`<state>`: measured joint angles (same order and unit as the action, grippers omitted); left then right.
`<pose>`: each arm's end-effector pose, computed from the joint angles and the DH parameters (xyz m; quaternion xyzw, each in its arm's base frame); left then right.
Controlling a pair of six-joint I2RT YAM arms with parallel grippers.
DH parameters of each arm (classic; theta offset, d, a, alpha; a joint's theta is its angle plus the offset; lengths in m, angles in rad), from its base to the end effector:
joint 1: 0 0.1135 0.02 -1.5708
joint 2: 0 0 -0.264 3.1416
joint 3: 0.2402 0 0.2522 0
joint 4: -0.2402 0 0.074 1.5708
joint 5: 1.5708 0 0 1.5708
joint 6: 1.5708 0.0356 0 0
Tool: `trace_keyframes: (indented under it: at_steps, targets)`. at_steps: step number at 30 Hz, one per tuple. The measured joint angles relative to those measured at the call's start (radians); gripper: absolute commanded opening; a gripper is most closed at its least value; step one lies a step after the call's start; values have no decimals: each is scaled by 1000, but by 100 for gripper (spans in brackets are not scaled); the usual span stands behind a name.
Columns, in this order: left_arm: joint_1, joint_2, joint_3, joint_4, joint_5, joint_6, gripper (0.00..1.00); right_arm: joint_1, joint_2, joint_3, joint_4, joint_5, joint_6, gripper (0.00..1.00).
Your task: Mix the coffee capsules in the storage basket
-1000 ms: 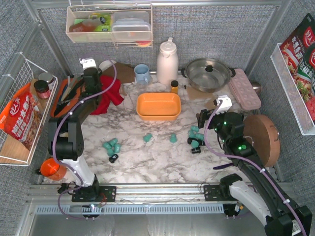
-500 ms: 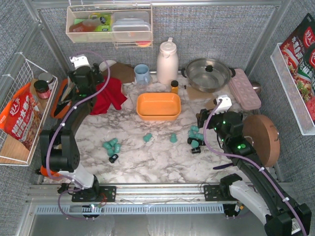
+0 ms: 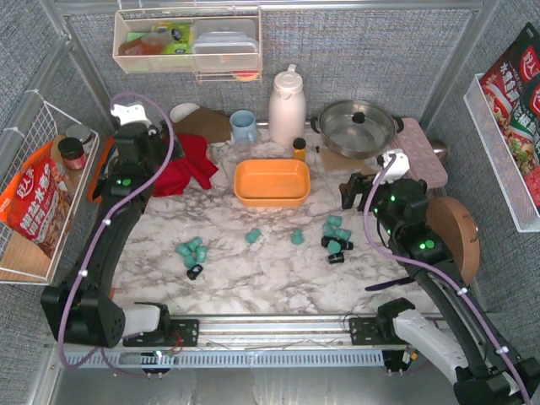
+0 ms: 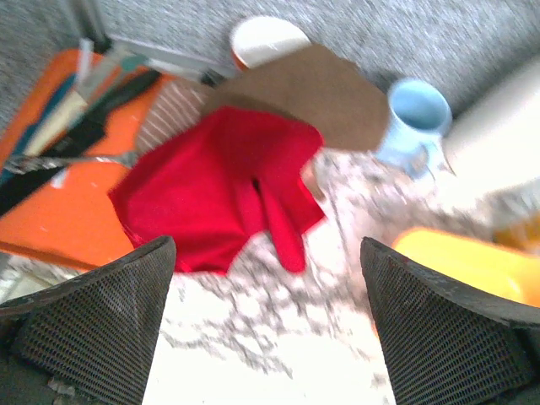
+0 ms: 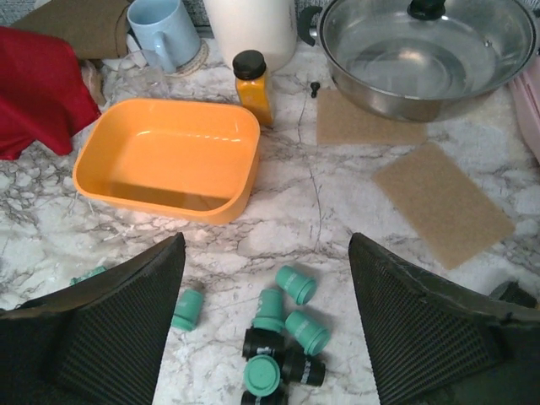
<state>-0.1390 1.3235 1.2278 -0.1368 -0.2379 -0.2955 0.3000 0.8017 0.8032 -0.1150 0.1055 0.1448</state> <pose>0.3088 -0.0347 0.3808 -0.1343 0.7707 -0.0419 0.6215 0.1826 0.0526 0.3512 -0.0227 0.7455 0.1083 0.6572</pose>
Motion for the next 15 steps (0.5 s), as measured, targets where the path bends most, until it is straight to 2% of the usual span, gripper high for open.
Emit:
trace_keyframes:
  at_steps: [8,15]
  targets:
    - [-108,-229,-166,-166,114,58,99,62,-6,34,-174,6,69,70]
    - [-114,-467,-358,-158,235,58,99,198,15,-84,-217,106,203,68]
